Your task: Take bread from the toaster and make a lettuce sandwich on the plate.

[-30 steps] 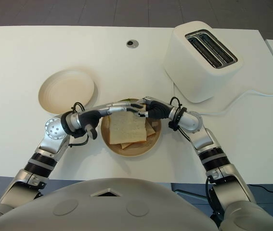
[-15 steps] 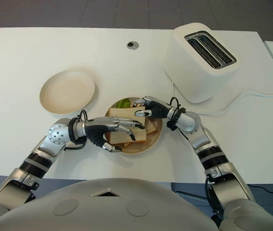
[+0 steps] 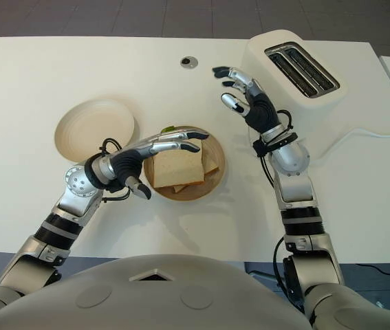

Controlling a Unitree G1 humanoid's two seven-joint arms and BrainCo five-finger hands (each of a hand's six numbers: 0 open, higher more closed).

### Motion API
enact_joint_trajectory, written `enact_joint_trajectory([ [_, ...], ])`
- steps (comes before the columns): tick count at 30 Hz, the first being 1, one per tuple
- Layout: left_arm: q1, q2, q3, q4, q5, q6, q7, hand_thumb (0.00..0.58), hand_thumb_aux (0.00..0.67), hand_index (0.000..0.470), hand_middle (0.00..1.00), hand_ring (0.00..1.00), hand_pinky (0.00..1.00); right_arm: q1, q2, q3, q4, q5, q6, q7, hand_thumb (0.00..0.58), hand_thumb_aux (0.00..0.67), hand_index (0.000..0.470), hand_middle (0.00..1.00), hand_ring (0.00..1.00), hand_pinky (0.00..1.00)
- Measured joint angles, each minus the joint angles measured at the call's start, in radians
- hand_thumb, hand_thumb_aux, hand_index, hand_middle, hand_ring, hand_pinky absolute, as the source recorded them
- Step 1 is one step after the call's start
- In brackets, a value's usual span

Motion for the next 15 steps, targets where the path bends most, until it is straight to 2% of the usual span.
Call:
enact_joint_trajectory([
  [4, 0.084, 0.103, -0.065, -0.135, -0.220, 0.051, -0.203, 0.580, 0.670, 0.470, 1.00, 1.00, 1.00, 0.162, -0.141, 0.100, -0.158, 0.208, 0.026, 0.346, 0.580, 0.670, 0.470, 1.00, 1.00, 1.00],
  [7, 0.118, 0.172, -0.101, -0.088, -0.164, 0.040, -0.339, 0.580, 0.670, 0.470, 1.00, 1.00, 1.00, 0.255, -0.247, 0.171, -0.148, 0.174, 0.001, 0.522, 0.580, 0.670, 0.470, 1.00, 1.00, 1.00],
  [10, 0.118, 0.179, -0.114, 0.037, -0.058, 0.029, -0.395, 0.580, 0.670, 0.470, 1.00, 1.00, 1.00, 0.278, -0.289, 0.219, -0.071, 0.059, -0.018, 0.577, 0.580, 0.670, 0.470, 1.00, 1.00, 1.00],
  [15, 0.082, 0.136, -0.129, 0.210, 0.148, 0.023, -0.378, 0.580, 0.670, 0.470, 1.00, 1.00, 1.00, 0.265, -0.299, 0.265, 0.000, -0.050, -0.038, 0.596, 0.580, 0.670, 0.470, 1.00, 1.00, 1.00],
])
